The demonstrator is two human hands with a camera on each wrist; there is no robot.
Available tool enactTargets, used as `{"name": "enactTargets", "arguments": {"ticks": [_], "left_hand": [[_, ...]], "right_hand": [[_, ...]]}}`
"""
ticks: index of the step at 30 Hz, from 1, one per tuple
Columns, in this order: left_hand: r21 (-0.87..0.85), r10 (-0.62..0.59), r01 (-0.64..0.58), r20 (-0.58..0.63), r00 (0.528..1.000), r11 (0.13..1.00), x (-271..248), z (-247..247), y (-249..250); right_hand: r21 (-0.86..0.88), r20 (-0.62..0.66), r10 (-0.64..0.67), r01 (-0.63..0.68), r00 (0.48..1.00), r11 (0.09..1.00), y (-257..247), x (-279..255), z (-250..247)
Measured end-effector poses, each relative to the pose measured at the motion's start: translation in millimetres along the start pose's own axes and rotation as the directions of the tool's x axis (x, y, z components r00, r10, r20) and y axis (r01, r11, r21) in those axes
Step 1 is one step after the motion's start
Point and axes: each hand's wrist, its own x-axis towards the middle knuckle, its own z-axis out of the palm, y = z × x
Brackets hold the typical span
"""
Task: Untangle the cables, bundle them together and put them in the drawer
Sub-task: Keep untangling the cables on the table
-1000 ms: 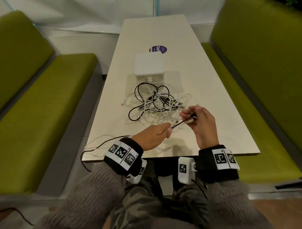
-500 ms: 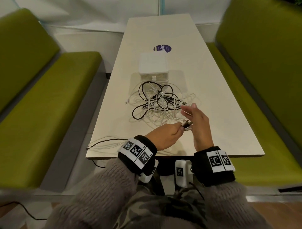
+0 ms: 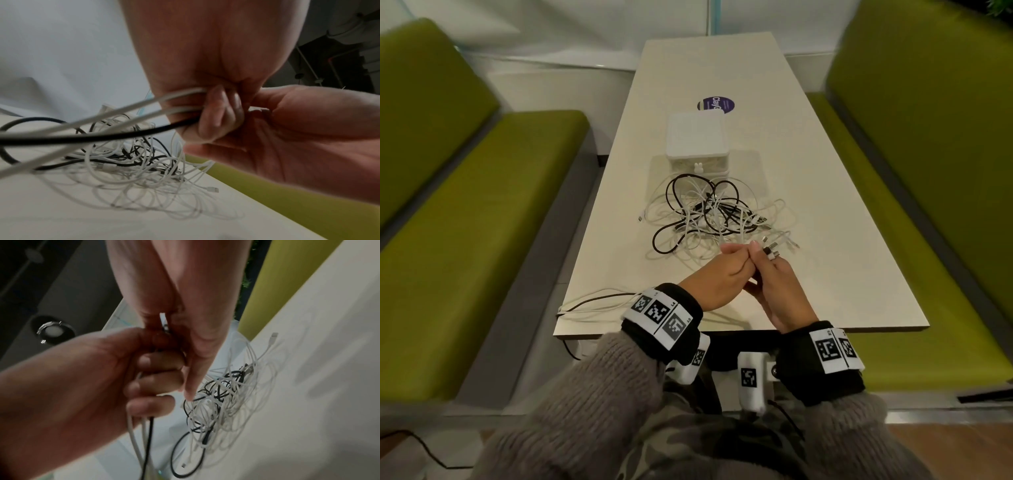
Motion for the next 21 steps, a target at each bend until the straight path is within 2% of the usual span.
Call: {"name": "enactTargets", "arguments": {"ticks": [3,5,7,11,14,17,19,21], "left_hand": [[0.038,-0.007,0.005,0.034,0.999,0.999,-4,-1,0],[0.125,0.002,-0.011,0.07,0.998,0.992,-7,0,-3],[0.106,0.005,-0.011,0.058,0.998,0.994,-10,3,-6],[0.062,0.039,-0.039,-0.013,0.999,0.997,-9,10,-7],[0.024,0.053,-0.052,-0.031,0.998,0.998,-8,12,-1],[0.049,0.061,-0.061,0.003,0.998,0.997,-7,14,2],[0.097,0.056,-0.06,0.042,0.998,0.993,-6,15,3],[0.151,0.027,-0.04,0.091,0.996,0.988,-4,15,-1]], "right_hand": [[-0.089,-0.118,-0.066,0.056,0.991,0.994,4,2,4],[-0.03,-0.24,-0.104,0.1,0.965,0.995,3,3,6],[0.059,-0.307,-0.097,0.121,0.947,0.991,-1,5,4],[0.235,-0.224,-0.077,0.131,0.971,0.963,-7,5,1],[0.188,-0.172,-0.109,0.141,0.979,0.972,-1,2,3],[0.248,-0.21,-0.105,0.156,0.972,0.956,1,-1,1],[0.399,-0.236,-0.062,0.155,0.97,0.904,-3,-1,-4],[0.572,-0.282,-0.013,0.179,0.959,0.8,-9,-1,-10]]}}
